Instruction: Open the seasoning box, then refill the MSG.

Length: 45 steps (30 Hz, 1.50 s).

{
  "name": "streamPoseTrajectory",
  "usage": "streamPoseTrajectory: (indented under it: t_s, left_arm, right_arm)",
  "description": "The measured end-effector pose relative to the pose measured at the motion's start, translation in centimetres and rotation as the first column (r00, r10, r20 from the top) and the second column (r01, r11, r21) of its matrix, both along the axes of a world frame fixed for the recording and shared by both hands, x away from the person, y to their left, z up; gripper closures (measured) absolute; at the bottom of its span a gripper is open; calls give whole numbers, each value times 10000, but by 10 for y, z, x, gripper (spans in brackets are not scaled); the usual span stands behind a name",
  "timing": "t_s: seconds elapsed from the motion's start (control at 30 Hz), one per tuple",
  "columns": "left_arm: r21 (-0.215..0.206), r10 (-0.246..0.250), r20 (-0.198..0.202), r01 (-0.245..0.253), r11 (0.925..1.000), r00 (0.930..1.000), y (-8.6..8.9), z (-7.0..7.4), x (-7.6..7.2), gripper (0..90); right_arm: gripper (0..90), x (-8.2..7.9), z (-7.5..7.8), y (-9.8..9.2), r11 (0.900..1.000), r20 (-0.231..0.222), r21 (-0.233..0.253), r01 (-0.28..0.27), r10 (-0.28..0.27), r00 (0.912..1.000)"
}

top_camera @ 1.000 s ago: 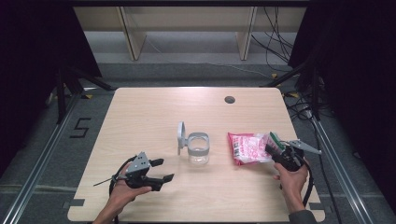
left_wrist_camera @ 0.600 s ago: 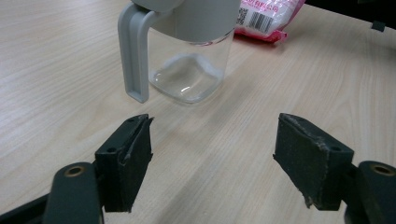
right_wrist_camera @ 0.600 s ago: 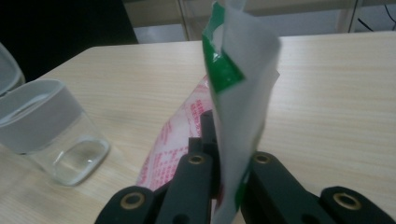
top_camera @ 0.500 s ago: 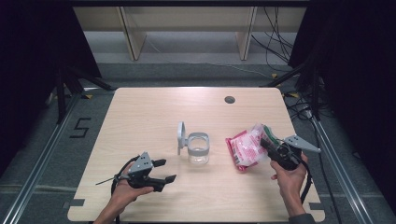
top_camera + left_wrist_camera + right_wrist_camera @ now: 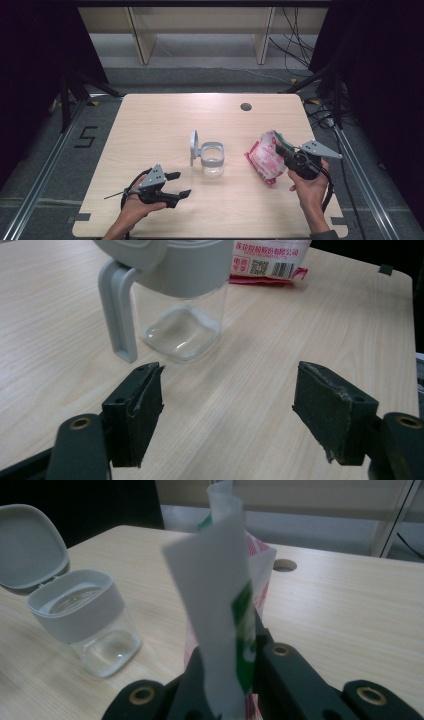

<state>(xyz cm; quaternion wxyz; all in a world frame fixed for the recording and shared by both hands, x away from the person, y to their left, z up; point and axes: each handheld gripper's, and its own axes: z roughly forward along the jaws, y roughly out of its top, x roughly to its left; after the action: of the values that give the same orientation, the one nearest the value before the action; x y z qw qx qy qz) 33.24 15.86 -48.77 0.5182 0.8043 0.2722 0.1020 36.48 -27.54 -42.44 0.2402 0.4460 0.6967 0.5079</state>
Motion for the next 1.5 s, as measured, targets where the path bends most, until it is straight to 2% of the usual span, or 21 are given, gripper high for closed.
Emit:
streamPoseTrajectory:
  t_s: [0.03,0.07,0.1,0.13,0.27,0.33,0.43,0.5,0.63,0.73,0.8,0.9,0.97,1.07,1.13,1.17,1.27,1.37,1.4,1.47,1.5]
  left_arm:
    - [-40,-41,3,41,10000,10000,-1,0,-1,268]
    - [55,-108,78,107,9999,9999,-1,1,-1,268]
    - [195,-218,235,213,9996,9995,-1,1,0,268]
    - [39,-124,67,123,9999,9999,-3,-1,-1,268]
    - [131,-35,42,35,9999,10000,-4,-1,-2,267]
    - [161,-102,82,101,9998,9999,-5,-2,-2,267]
    - [237,-110,64,109,9997,9999,-10,-3,-4,268]
    - [206,-161,84,160,9997,9998,-13,-3,-4,268]
    - [315,-212,250,204,9993,9995,-20,-1,-7,268]
    - [215,-257,263,251,9995,9993,-25,-2,-8,269]
    - [373,-270,361,257,9990,9990,-32,-2,-8,270]
    - [549,-460,382,439,9975,9982,-47,-3,-7,271]
    - [556,-622,354,602,9966,9974,-55,-4,-6,271]
    - [665,-771,437,741,9950,9961,-63,-4,-5,273]
    - [891,-769,681,708,9935,9947,-77,-4,0,276]
    - [808,-748,711,690,9943,9947,-82,-4,0,276]
    - [984,-740,972,644,9931,9925,-94,-2,4,279]
    - [734,-747,873,684,9950,9934,-102,1,7,283]
    - [735,-660,930,592,9955,9935,-105,2,7,285]
    - [618,-676,857,624,9961,9940,-107,3,8,287]
    - [288,-846,604,829,9961,9946,-112,4,11,287]
  right_arm:
    - [900,-2,3,0,10000,-136,-11,20,-20,9999]
    - [900,-1,5,0,9997,171,-244,-20,24,9999]
    - [900,-2,8,0,9998,127,-138,-139,141,9998]
    - [900,-4,11,1,9999,56,-42,-95,95,9999]
    - [900,-7,17,-1,9992,327,-305,-263,273,9991]
    - [900,-8,18,0,9996,263,-157,-227,231,9994]
    - [900,-11,22,-1,9988,382,-342,-345,358,9986]
    - [900,-14,24,1,9993,264,-111,-346,349,9990]
    - [900,-16,31,4,9984,480,-244,-510,521,9975]
    - [900,-17,34,7,9981,513,-74,-614,617,9968]
    - [900,-19,37,10,9984,498,32,-570,568,9971]
    - [900,-21,44,16,9961,718,112,-880,869,9936]
    - [900,-21,47,19,9953,947,-113,-965,971,9907]
    - [900,-23,51,24,9936,883,114,-1120,1106,9899]
    - [900,-21,56,27,9931,1262,-195,-1154,1170,9851]
    - [900,-22,57,29,9917,1044,139,-1278,1257,9866]
    - [900,-22,61,32,9904,1185,-74,-1378,1377,9834]
    - [900,-23,64,36,9917,1134,6,-1289,1280,9853]
    - [900,-21,65,35,9885,1396,-204,-1499,1513,9786]
    - [900,-23,66,37,9904,1190,-46,-1384,1380,9833]
    - [900,-21,67,38,9889,1251,-40,-1487,1481,9810]
